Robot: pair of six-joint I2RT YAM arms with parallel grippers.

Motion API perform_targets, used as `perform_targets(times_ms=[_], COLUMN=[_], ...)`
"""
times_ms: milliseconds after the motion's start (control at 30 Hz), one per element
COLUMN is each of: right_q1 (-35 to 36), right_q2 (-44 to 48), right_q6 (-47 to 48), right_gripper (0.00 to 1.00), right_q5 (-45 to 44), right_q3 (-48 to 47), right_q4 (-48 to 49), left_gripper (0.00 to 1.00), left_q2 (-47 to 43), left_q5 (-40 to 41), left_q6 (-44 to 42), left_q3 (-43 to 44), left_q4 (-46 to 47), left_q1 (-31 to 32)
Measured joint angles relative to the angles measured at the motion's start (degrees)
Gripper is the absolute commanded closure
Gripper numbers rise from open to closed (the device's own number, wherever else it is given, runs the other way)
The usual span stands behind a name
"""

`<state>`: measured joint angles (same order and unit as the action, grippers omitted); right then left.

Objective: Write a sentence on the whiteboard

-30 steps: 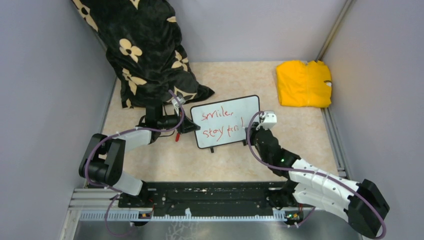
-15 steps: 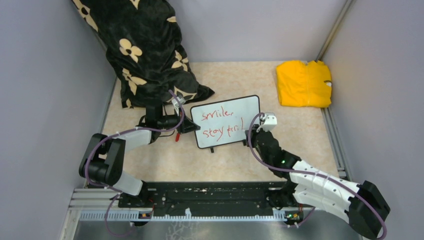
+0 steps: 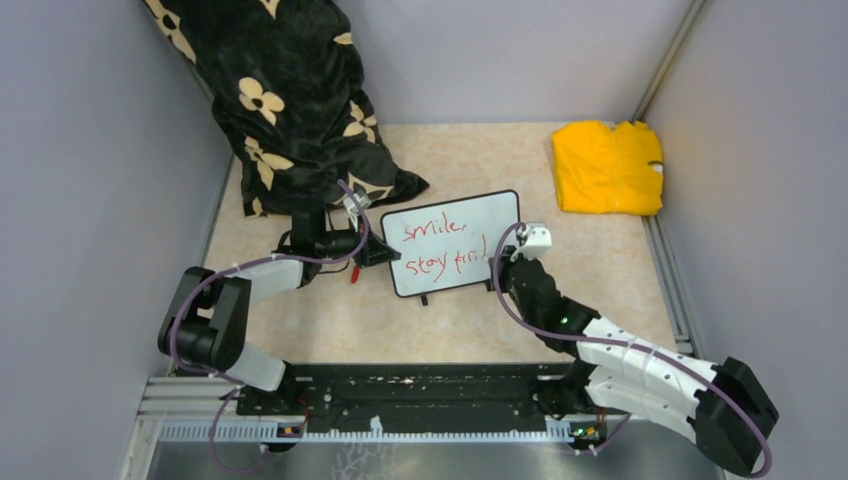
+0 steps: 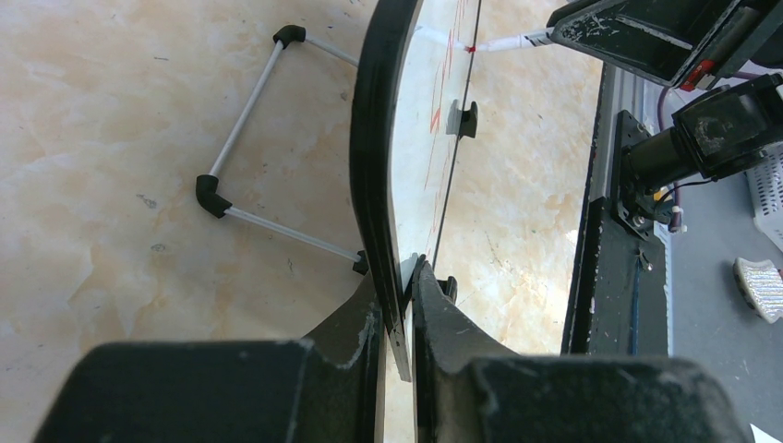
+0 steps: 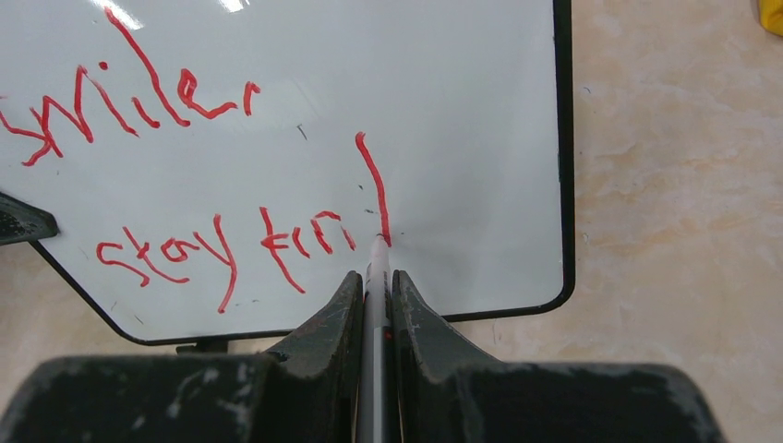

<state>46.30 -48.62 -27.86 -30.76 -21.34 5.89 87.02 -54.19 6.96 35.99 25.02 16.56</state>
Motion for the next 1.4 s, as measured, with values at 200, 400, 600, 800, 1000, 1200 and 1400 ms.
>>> perform_targets(times_ms=[200,400,600,800,1000,1200,1400], right_q1=[0.0,0.0,0.0,0.0,0.0,0.0,0.0], right_q2=[-1.0,-1.4,-1.8,-2.1,-1.6,-0.8,-0.3], right_q6=[0.8,1.2,1.3,1.3,1.2,1.2,1.2], right_gripper=[1.00,1.00,1.00,1.00,1.00,1.00,1.00], right_q5=[0.0,0.0,0.6,1.5,1.8,2.1,2.4], right_q3=[-1.5,-1.7,-1.7,-1.7,-1.6,-1.1,-0.4], right_q4=[0.5,1.2,1.8,2.0,1.6,0.3,-0.9], left_gripper=[1.00,1.00,1.00,1.00,1.00,1.00,1.00], left_q2=[0.0,0.0,0.0,0.0,0.0,0.0,0.0], left_q5=[0.0,0.0,0.0,0.0,0.0,0.0,0.0], left_q6=[0.0,0.0,0.0,0.0,0.0,0.0,0.0], left_q3=[0.0,0.0,0.0,0.0,0.0,0.0,0.0], left_q4=[0.0,0.0,0.0,0.0,0.0,0.0,0.0], left_q1=[0.1,0.1,0.1,0.1,0.1,0.1,0.1])
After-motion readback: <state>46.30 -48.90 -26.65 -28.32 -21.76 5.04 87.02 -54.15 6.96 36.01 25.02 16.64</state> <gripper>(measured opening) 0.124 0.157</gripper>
